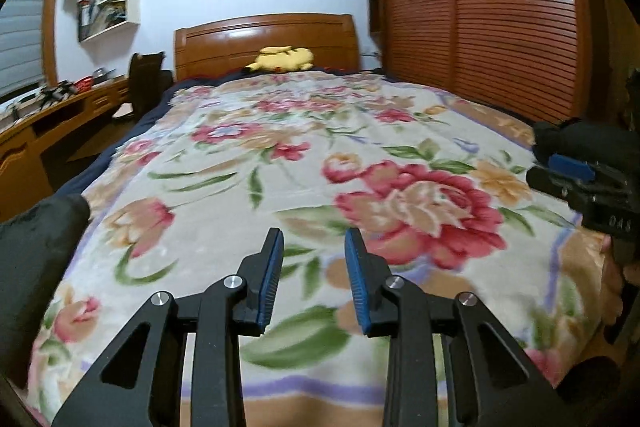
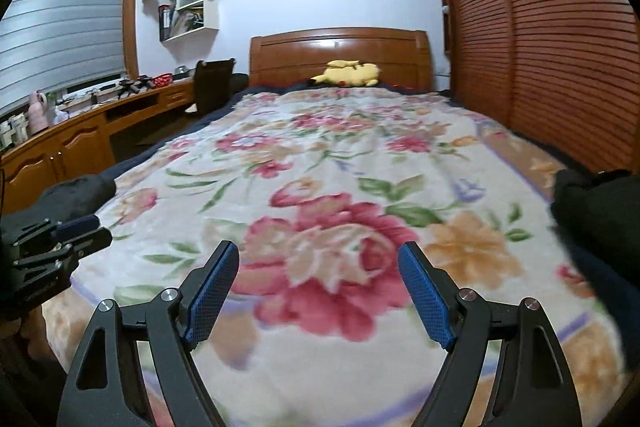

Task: Fold large clothes

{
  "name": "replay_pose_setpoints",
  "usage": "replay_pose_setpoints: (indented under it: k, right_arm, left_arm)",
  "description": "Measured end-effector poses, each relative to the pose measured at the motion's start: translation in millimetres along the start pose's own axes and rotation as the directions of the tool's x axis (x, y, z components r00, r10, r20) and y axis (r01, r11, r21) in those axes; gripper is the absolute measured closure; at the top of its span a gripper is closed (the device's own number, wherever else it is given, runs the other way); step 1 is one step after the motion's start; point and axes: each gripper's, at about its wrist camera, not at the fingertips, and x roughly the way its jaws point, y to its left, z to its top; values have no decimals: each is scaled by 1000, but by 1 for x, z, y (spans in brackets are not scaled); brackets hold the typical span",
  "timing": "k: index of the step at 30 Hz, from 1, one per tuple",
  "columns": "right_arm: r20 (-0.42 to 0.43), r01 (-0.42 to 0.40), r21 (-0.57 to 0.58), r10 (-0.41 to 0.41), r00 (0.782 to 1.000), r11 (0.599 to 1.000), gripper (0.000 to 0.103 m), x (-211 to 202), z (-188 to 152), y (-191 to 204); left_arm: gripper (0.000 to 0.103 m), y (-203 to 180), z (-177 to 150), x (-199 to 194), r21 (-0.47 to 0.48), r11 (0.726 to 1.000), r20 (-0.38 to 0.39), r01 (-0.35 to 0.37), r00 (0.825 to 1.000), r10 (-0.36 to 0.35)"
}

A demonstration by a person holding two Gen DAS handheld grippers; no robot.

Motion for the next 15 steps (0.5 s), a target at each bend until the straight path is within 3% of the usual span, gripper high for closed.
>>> replay_pose_setpoints:
  k: [1,3,5,7,11,15]
  right_arm:
    - [-2,-9,4,9,1000,1000,20,11,-2,5]
    - [-5,-26,10,26,1000,1000,20,27,-2,3]
    - [6,-34,12,34,999,999,20,39,-3,3]
    - [18,-37,2,37,999,999,20,39,-5,6]
    - [44,-48,-6,48,998,999,18,41,-14,12]
    - [44,-46,16,45,998,999,14,57,-23,9]
  left_arm:
    - [70,4,-1,0,-7,1000,-3,6,1000,-6]
    - [57,11,-2,-2,-20,1000,9,1,1000,-1]
    - [12,16,-3,-8,-26,999,50,-20,999,21]
    - [0,20,-4,-12,-30,999,76,-35,996,37]
    - [0,29,-8,-11,-42,995,85,-90,992,93]
    - [0,37,-16,-4,-52,994,71,-99,992,103]
